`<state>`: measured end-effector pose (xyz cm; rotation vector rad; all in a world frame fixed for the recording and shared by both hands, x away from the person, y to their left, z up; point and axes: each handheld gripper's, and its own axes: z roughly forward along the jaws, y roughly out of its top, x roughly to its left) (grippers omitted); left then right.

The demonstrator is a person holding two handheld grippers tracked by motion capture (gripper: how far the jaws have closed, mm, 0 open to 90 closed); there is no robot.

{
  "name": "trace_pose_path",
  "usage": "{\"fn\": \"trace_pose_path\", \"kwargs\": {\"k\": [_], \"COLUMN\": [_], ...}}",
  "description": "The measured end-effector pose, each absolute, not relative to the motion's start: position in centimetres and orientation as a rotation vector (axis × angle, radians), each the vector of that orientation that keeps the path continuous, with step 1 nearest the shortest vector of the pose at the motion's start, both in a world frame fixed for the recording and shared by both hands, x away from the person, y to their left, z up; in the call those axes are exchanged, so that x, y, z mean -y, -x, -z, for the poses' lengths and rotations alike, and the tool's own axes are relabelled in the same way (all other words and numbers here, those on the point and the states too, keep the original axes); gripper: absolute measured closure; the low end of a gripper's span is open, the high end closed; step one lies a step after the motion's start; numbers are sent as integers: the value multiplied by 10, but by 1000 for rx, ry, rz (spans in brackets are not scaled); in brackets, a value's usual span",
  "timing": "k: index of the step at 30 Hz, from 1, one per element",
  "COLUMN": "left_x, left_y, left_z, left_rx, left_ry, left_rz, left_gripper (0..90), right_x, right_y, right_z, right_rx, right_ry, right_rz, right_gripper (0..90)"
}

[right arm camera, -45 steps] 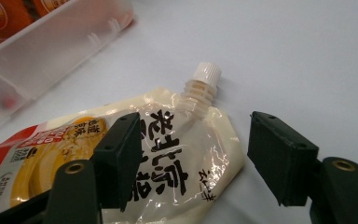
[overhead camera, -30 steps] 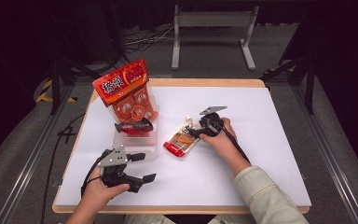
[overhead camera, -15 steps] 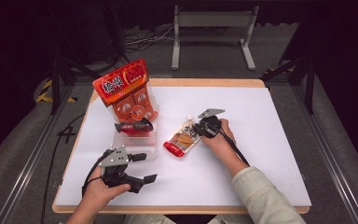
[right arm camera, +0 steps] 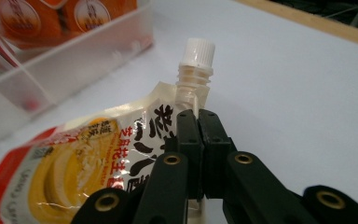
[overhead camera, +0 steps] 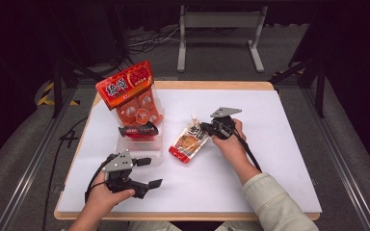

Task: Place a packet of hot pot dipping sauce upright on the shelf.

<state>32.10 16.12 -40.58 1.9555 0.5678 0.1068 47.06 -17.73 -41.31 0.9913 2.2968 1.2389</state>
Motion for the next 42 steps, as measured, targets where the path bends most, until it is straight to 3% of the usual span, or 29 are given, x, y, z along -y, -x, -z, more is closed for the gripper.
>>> {"fn": "trace_pose_path", "kwargs": {"k": [17,42], "left_x": [-160,-157], "left_y": [-321,-320], "left_z": [405,403], "left_rx": [-564,-529], "left_ry": [-1953,-1916], "left_rz": [-111,-120], "left_gripper": [167,170], "right_x": [193,207], "right_y": [-448,-415], "right_z": [359,309], "right_rx": [-2240,-2359], "right_ry": [-857,-579], "right_rz": [-1479,-1689], "right_gripper": [900,900]}}
